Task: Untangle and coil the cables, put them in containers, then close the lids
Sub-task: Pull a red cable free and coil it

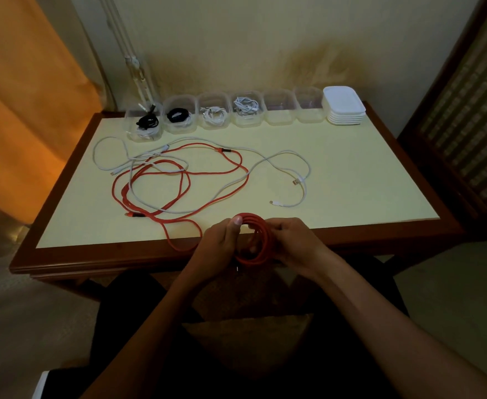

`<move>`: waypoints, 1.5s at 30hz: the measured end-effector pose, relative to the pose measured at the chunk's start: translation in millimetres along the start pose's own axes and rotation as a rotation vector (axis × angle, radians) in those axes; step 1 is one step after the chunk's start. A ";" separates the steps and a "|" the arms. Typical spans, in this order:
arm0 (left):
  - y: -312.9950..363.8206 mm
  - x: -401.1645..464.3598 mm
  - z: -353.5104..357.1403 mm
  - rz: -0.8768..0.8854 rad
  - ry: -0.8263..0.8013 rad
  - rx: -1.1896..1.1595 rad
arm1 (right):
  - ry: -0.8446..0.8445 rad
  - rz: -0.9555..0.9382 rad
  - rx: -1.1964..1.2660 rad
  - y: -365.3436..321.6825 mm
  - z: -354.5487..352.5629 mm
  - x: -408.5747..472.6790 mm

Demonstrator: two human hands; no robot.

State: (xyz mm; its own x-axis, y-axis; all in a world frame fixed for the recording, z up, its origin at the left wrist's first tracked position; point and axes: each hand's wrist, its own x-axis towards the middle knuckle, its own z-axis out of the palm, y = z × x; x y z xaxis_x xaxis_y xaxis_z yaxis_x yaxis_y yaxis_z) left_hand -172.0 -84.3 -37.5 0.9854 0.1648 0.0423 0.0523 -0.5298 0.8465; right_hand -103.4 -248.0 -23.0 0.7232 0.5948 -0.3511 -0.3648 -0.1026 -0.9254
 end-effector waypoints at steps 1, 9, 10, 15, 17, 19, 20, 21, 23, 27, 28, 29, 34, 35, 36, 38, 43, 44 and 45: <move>-2.7 1.2 -1.5 0.005 0.017 0.049 | -0.021 0.064 0.136 -3.2 0.4 -0.4; -12.6 -3.0 2.6 -0.056 -0.015 -0.089 | -0.133 0.086 0.208 -1.7 3.9 -0.1; -12.5 -2.6 3.0 -0.061 -0.022 -0.127 | -0.128 0.088 0.302 0.8 3.6 -0.2; -2.2 2.0 11.4 -0.065 -0.025 -0.145 | -0.190 0.108 0.546 20.1 4.1 2.2; 0.8 1.0 19.6 -0.065 0.012 -0.112 | -0.144 0.077 0.466 20.0 7.7 3.5; -0.1 -0.4 25.5 -0.057 0.080 -0.086 | -0.044 0.062 0.329 17.4 7.8 3.1; -0.5 -0.9 26.4 -0.058 0.107 -0.088 | -0.019 0.073 0.247 15.4 7.7 1.7; -0.7 -0.6 25.9 -0.056 0.123 -0.095 | -0.005 0.091 0.174 13.2 7.1 0.5; 0.2 0.4 22.0 -0.044 0.137 -0.121 | 0.040 0.112 0.106 9.7 6.7 -1.8; 3.2 5.8 14.5 -0.050 0.209 -0.073 | 0.213 0.093 0.170 11.7 12.0 -2.9; 3.4 7.4 14.0 -0.066 0.234 -0.053 | 0.272 0.078 0.169 14.6 13.5 -3.4; 4.0 8.4 13.5 -0.086 0.260 -0.035 | 0.326 0.055 0.148 18.2 14.2 -4.2; -1.0 5.7 15.6 -0.114 0.283 0.107 | 0.343 -0.033 0.025 17.0 18.2 -8.4; -1.3 4.2 17.9 -0.110 0.280 0.125 | 0.313 -0.036 -0.073 12.4 19.6 -8.8; -1.4 3.2 19.7 -0.113 0.283 0.148 | 0.283 -0.036 -0.166 8.4 20.7 -8.7; -1.1 2.0 20.5 -0.132 0.296 0.197 | 0.229 0.000 -0.238 1.9 21.5 -8.5; -3.0 2.0 11.2 -0.032 0.279 0.325 | 0.098 0.188 0.402 -6.7 12.5 -6.4; -1.8 3.5 10.5 -0.026 0.281 0.372 | 0.115 0.213 0.475 -6.6 10.1 -5.4; -1.6 5.3 11.3 -0.017 0.287 0.415 | 0.149 0.229 0.510 -7.1 7.7 -4.6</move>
State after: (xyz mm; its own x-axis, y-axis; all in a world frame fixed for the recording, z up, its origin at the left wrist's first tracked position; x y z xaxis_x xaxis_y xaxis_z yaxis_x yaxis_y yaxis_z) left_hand -165.1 -92.0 -44.6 0.9026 0.3673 0.2244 0.1850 -0.8019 0.5681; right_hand -108.7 -243.9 -13.7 0.6539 0.4803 -0.5845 -0.7315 0.2042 -0.6506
